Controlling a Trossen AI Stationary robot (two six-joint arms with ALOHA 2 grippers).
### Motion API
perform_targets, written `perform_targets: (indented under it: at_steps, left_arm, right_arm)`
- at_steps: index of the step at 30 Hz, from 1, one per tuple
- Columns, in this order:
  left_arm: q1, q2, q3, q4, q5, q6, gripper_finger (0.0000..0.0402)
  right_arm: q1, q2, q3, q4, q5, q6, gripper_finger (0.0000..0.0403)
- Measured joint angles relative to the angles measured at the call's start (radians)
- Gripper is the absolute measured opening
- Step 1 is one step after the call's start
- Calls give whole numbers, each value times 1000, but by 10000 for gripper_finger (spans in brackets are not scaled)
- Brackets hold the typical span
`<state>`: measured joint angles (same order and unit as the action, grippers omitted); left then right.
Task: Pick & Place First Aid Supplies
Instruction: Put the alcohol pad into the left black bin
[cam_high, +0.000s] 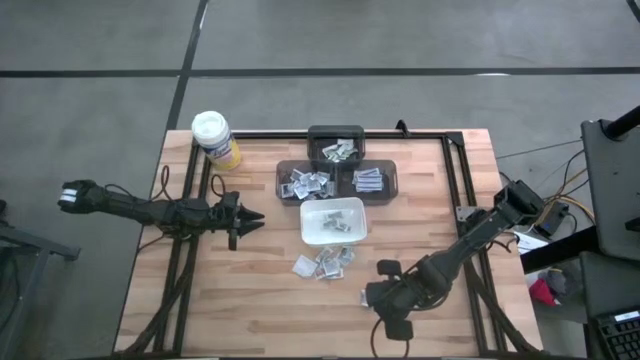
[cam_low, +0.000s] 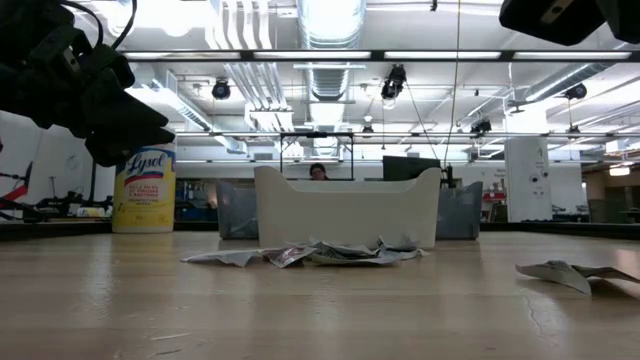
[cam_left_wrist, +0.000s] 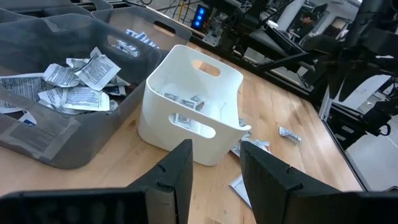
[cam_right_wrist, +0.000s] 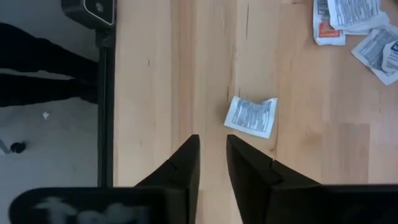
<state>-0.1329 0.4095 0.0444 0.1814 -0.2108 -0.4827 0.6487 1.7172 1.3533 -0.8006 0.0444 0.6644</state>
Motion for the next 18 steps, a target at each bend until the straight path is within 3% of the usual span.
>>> perform_targets:
  at_steps: [9,18]
  left_arm:
    - [0,0,0,0,0,0,126]
    - [0,0,0,0,0,0,126]
  right_arm:
    - [-1,35,-1,27,-12,-36,125]
    - [-1,147,56,46,-106,-36,132]
